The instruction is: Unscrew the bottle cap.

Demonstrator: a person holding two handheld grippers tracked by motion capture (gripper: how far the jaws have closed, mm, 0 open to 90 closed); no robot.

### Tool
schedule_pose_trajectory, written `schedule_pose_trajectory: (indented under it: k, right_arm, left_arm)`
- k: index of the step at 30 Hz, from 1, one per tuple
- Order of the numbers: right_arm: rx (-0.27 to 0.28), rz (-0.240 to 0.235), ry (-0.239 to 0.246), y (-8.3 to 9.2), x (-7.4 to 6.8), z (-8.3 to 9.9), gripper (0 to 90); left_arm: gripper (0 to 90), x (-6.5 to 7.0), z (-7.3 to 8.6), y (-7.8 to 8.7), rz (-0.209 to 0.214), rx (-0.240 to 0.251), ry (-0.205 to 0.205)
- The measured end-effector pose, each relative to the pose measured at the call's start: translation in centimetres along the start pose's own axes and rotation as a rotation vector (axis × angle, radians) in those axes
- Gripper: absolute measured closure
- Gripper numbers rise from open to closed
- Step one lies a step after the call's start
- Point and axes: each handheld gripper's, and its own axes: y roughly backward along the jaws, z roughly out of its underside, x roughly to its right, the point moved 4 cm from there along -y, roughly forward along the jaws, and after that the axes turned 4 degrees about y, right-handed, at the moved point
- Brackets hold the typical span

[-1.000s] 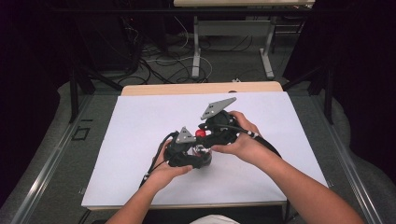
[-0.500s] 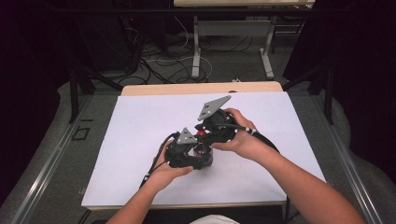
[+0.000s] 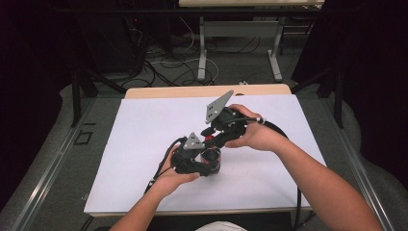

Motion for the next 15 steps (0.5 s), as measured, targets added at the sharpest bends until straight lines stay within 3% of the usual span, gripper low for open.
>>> schedule_pose_trajectory:
  k: [6,7,9,12,15]
  right_arm:
    - [-0.012,-0.005,0.046,0.00,-0.08,-0.17,61.7]
    - [-0.016,0.006,0.022,0.00,-0.14,-0.14,61.2]
    - [0.015,0.021,-0.021,-0.03,-0.15,-0.16,50.3]
    - [0.039,0.080,-0.065,0.24,-0.27,-0.12,49.1]
    - [0.072,0.126,-0.146,0.44,-0.91,0.00,46.9]
  left_arm:
    - [30.6,0.01,0.01,0.01,0.000,0.000,-0.003]
    - [30.6,-0.01,0.00,0.00,-0.001,0.006,0.005]
    - [30.6,-0.17,-0.08,0.05,-0.007,0.010,-0.004]
    - [30.6,-0.32,-0.04,0.25,-0.007,0.006,0.014]
    - [30.5,-0.49,-0.06,0.35,-0.012,0.010,0.021]
